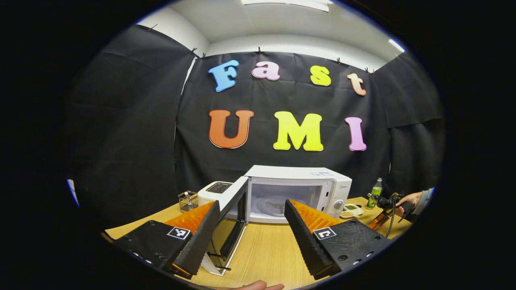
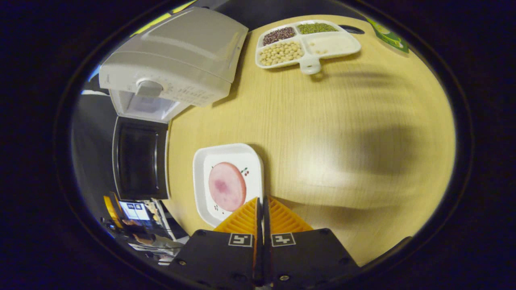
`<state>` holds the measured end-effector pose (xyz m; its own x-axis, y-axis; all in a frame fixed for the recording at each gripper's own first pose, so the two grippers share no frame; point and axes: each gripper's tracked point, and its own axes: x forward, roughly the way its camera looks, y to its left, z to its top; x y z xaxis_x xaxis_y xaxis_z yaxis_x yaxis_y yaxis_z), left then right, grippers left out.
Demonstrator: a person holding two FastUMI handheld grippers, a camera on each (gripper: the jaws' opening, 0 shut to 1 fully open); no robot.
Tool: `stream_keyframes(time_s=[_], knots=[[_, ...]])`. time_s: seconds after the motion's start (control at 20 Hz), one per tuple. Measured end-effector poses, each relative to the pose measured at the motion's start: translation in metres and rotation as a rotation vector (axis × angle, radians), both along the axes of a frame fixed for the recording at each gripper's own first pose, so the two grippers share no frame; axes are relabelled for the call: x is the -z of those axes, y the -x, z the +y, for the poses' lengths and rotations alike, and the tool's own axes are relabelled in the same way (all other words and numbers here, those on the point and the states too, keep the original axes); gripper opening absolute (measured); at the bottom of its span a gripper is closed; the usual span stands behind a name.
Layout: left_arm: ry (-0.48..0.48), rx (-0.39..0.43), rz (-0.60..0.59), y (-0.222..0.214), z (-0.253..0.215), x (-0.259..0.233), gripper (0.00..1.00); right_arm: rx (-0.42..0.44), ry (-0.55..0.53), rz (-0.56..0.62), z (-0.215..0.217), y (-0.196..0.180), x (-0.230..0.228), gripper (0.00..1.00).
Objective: Open the microwave oven with the left hand, put the food in, and close the microwave oven.
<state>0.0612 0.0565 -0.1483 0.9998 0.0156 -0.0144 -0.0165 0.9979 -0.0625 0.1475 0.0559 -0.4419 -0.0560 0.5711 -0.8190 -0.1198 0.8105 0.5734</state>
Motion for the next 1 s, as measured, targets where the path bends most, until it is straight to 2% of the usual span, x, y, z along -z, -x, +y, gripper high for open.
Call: stream_keyframes(time_s=[0.1,0.15,0.2,0.25,0.3,0.4,0.45,0.5,0.6,0.8,0.85,1.0], knots=[[-0.012,0.0,0.004,0.002,0.0,0.001,0.95,0.013,-0.042,0.006,-0.005,0.006,-0.002,0.04],[-0.011,0.002,0.003,0.005,-0.001,0.0,0.95,0.02,-0.049,0.0,-0.011,0.008,-0.003,0.0],[-0.007,0.007,0.0,0.007,-0.002,-0.002,0.95,0.035,-0.055,-0.011,-0.012,0.011,-0.002,0.04],[-0.003,0.011,0.0,0.009,-0.001,-0.003,0.94,0.063,-0.062,-0.018,-0.016,0.013,-0.005,0.0],[-0.001,0.011,0.003,0.01,0.0,-0.001,0.94,0.089,-0.058,-0.027,-0.021,0.016,-0.009,0.04],[0.0,0.007,0.007,0.012,0.004,0.0,0.95,0.117,-0.056,-0.049,-0.026,0.022,-0.022,0.0],[0.003,0.007,0.008,0.014,0.007,0.001,0.94,0.126,-0.057,-0.063,-0.025,0.024,-0.03,0.04],[0.007,0.006,0.009,0.016,0.008,0.003,0.95,0.137,-0.06,-0.074,-0.023,0.027,-0.039,0.0],[0.024,0.016,0.007,0.019,0.011,0.004,0.94,0.151,-0.06,-0.085,-0.013,0.033,-0.057,0.03],[0.076,0.083,-0.005,0.029,0.013,0.003,0.95,0.187,-0.038,-0.107,0.019,0.041,-0.078,0.04],[0.069,0.078,-0.007,0.031,0.019,0.004,0.95,0.198,-0.036,-0.115,0.031,0.042,-0.082,0.0],[0.043,0.062,-0.009,0.039,0.038,0.009,0.94,0.221,-0.02,-0.138,0.07,0.046,-0.083,0.04]])
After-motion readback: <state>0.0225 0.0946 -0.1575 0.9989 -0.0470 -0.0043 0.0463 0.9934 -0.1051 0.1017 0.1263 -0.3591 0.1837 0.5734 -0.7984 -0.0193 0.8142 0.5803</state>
